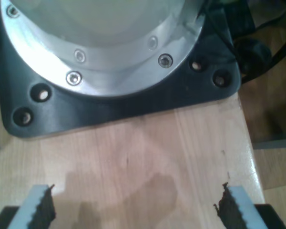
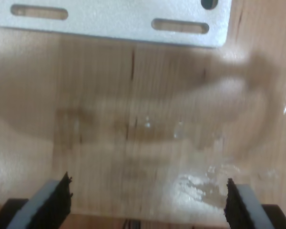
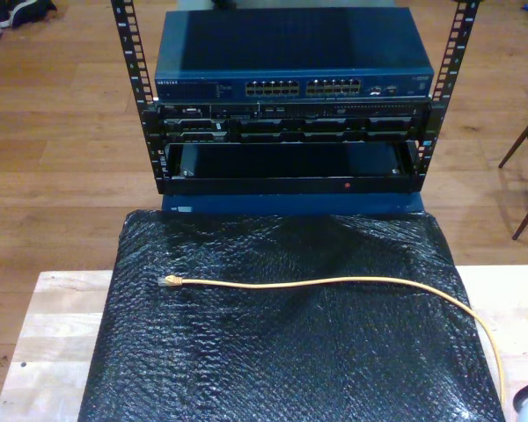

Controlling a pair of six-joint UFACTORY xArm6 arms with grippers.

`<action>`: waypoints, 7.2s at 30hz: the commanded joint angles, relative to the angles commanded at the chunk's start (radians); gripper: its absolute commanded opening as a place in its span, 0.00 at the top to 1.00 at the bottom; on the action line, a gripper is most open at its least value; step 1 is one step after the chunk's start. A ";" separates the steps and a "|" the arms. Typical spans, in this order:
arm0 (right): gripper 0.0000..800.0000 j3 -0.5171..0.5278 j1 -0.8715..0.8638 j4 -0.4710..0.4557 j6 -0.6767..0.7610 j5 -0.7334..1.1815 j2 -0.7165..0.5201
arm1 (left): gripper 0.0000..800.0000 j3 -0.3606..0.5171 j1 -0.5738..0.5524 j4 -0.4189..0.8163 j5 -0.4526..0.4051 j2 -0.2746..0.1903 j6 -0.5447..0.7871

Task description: Grab the cable and plug it in

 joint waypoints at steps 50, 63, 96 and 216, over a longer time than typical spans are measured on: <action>0.00 -0.812 0.230 0.193 0.646 0.747 0.287 | 0.00 -0.290 -0.048 0.002 0.427 -0.012 -0.135; 0.00 -0.924 0.273 0.428 0.825 0.921 0.313 | 0.00 -0.347 -0.127 -0.031 0.486 -0.015 -0.222; 0.00 -0.924 0.624 0.760 1.149 0.959 0.304 | 0.00 -0.430 -0.509 -0.178 0.534 -0.009 -0.647; 0.00 -1.557 2.206 0.468 1.958 0.305 1.097 | 0.00 -0.446 -0.687 -0.252 0.514 0.103 -0.807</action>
